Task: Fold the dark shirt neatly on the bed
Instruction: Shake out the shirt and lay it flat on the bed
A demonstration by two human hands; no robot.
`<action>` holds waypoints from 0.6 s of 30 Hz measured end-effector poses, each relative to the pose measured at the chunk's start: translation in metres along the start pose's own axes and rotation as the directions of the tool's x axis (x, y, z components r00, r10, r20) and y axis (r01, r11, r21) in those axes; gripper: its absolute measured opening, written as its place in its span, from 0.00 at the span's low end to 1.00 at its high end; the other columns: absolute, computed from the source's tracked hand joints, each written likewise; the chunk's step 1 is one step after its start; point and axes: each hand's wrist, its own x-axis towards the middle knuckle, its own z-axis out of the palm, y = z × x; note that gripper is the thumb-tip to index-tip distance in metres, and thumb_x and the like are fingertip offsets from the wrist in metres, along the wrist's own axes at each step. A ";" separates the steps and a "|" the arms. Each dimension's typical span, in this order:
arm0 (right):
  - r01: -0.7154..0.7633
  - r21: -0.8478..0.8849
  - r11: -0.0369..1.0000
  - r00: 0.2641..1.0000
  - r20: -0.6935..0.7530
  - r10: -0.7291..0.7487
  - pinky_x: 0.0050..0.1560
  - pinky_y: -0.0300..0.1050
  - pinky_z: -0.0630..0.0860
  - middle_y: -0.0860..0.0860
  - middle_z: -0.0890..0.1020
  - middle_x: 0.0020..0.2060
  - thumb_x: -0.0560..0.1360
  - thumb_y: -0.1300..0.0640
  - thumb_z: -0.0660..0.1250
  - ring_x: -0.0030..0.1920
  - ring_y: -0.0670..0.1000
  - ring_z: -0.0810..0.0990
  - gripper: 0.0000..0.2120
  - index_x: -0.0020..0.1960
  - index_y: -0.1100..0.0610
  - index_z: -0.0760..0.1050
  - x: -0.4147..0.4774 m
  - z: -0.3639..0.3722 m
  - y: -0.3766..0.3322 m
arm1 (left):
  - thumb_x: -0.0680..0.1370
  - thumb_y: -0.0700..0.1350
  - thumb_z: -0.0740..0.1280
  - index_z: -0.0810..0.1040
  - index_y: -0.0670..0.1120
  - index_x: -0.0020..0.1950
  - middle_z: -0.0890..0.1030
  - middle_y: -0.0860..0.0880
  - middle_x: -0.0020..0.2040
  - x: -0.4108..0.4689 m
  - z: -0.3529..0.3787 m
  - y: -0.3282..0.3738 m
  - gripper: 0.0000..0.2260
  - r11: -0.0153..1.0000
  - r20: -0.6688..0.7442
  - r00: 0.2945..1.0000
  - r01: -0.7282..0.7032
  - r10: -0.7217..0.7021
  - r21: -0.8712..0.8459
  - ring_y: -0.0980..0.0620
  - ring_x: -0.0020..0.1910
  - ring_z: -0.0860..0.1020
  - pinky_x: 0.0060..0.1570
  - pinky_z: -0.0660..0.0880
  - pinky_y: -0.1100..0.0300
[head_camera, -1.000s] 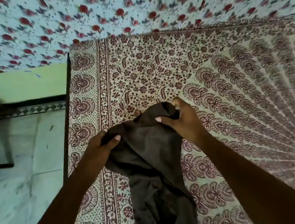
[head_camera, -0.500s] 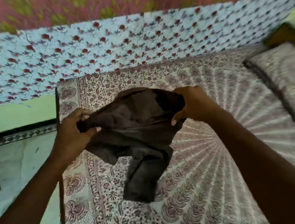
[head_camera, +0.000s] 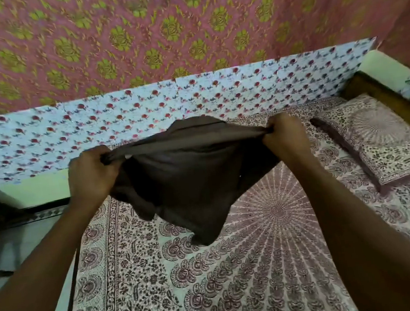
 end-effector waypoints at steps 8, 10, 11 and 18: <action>0.106 0.032 0.994 0.993 0.040 -0.108 0.47 0.42 0.73 0.52 0.78 0.37 0.69 0.56 0.82 0.45 0.56 0.80 0.13 0.47 0.58 0.81 -0.010 -0.094 0.055 | 0.81 0.44 0.69 0.82 0.37 0.49 0.82 0.35 0.42 -0.027 -0.014 0.080 0.10 0.999 -0.168 0.985 0.040 -0.037 0.015 0.38 0.41 0.79 0.42 0.67 0.53; 0.166 -0.088 0.982 0.979 0.132 -0.154 0.52 0.45 0.75 0.52 0.78 0.40 0.69 0.54 0.81 0.50 0.58 0.82 0.15 0.52 0.56 0.81 -0.022 -0.100 0.058 | 0.82 0.43 0.68 0.81 0.35 0.55 0.82 0.31 0.48 -0.033 -0.019 0.088 0.11 0.995 -0.211 0.977 0.045 -0.024 0.093 0.32 0.47 0.80 0.44 0.70 0.48; 0.168 -0.115 0.979 0.981 0.119 -0.154 0.53 0.47 0.77 0.53 0.79 0.42 0.70 0.53 0.81 0.51 0.59 0.82 0.16 0.54 0.55 0.81 -0.028 -0.104 0.060 | 0.82 0.42 0.67 0.81 0.34 0.56 0.81 0.30 0.50 -0.036 -0.022 0.091 0.11 0.990 -0.223 0.975 0.047 -0.017 0.130 0.30 0.49 0.80 0.45 0.72 0.46; 0.120 -0.228 0.966 0.984 -0.099 -0.146 0.49 0.54 0.78 0.57 0.78 0.52 0.75 0.66 0.70 0.52 0.62 0.79 0.07 0.51 0.58 0.79 -0.073 -0.131 0.072 | 0.81 0.39 0.67 0.79 0.39 0.57 0.79 0.34 0.52 -0.058 -0.045 0.092 0.07 0.981 -0.130 0.990 -0.022 0.048 0.192 0.32 0.48 0.78 0.43 0.72 0.47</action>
